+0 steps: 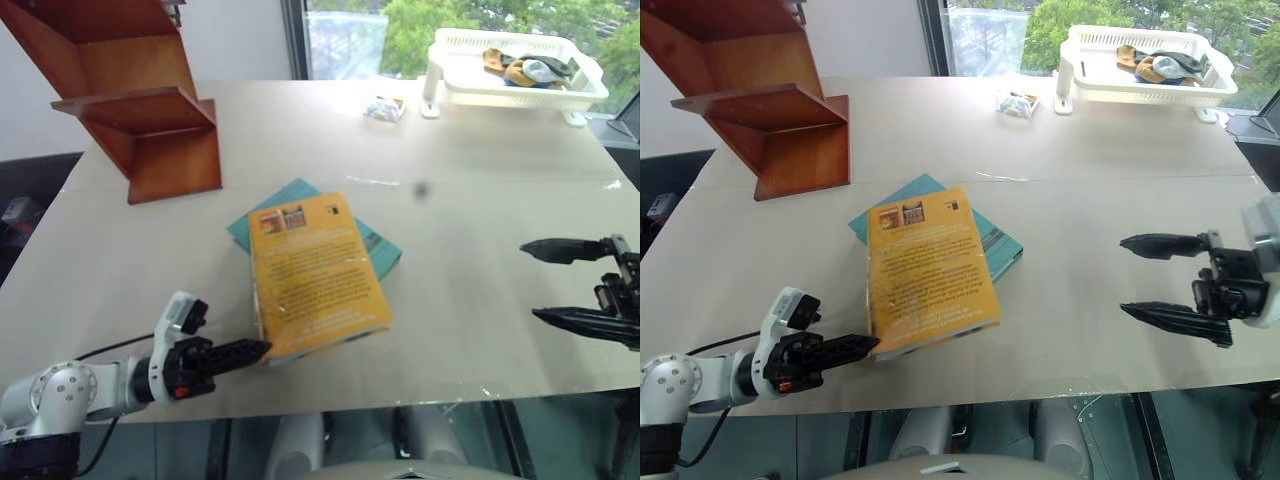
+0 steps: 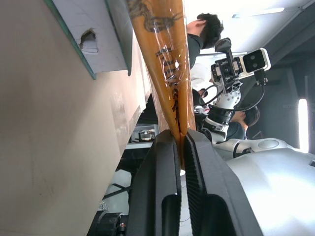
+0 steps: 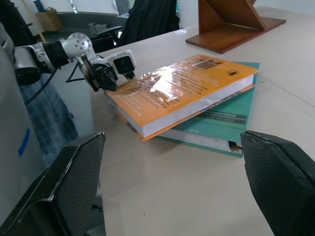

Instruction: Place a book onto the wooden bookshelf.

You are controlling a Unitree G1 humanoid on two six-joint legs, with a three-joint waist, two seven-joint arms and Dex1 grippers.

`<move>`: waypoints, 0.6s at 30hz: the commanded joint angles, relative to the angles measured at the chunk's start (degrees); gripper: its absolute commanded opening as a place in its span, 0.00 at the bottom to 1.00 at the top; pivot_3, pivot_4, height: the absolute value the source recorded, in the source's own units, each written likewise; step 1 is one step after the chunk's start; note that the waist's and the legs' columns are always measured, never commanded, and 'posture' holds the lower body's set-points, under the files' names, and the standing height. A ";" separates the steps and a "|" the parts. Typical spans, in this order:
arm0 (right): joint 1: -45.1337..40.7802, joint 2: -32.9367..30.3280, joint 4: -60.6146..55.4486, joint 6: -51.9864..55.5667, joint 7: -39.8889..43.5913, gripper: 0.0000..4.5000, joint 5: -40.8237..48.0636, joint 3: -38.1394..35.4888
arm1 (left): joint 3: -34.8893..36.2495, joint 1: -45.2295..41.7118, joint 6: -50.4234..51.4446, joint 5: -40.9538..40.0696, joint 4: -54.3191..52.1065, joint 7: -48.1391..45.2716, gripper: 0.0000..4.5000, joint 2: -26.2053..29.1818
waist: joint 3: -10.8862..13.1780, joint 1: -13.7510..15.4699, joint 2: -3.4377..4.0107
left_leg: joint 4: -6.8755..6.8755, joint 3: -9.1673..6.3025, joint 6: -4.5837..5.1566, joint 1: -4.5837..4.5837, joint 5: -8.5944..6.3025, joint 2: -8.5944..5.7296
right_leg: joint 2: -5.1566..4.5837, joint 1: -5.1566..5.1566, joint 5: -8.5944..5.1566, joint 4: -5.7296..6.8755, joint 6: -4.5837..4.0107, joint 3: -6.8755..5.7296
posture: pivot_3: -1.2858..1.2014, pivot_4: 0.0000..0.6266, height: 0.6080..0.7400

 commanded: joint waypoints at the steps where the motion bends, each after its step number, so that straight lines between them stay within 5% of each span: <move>1: -0.52 -1.21 0.79 -0.02 1.43 1.00 1.12 -2.46 | 1.43 0.86 -1.02 -1.47 -1.68 -1.87 0.43 2.15 | 0.00 -0.01 0.00 | -0.01 -0.02 0.00 0.00 0.00 -0.01 | -0.03 0.00 -0.01 0.00 -0.02 -0.01 | 0.52 0.24 1.00; 3: -0.56 -1.19 1.10 -0.29 1.49 1.00 0.61 -2.27 | 1.06 0.90 -0.44 -1.90 -0.98 -2.55 0.62 3.03 | -0.01 0.00 0.02 | -0.04 -0.02 -0.01 0.00 0.00 -0.05 | -0.08 -0.01 -0.02 -0.02 -0.04 0.00 | 0.52 0.24 1.00; 18: 0.70 0.42 0.69 -2.75 0.84 1.00 -2.36 -2.12 | -7.62 -6.92 -6.83 7.14 8.62 -2.97 0.62 2.66 | -0.08 0.05 0.13 | -0.44 -0.19 -0.02 -0.12 -0.01 -0.28 | -0.31 0.01 -0.01 -0.57 -0.04 -0.16 | 0.52 0.24 1.00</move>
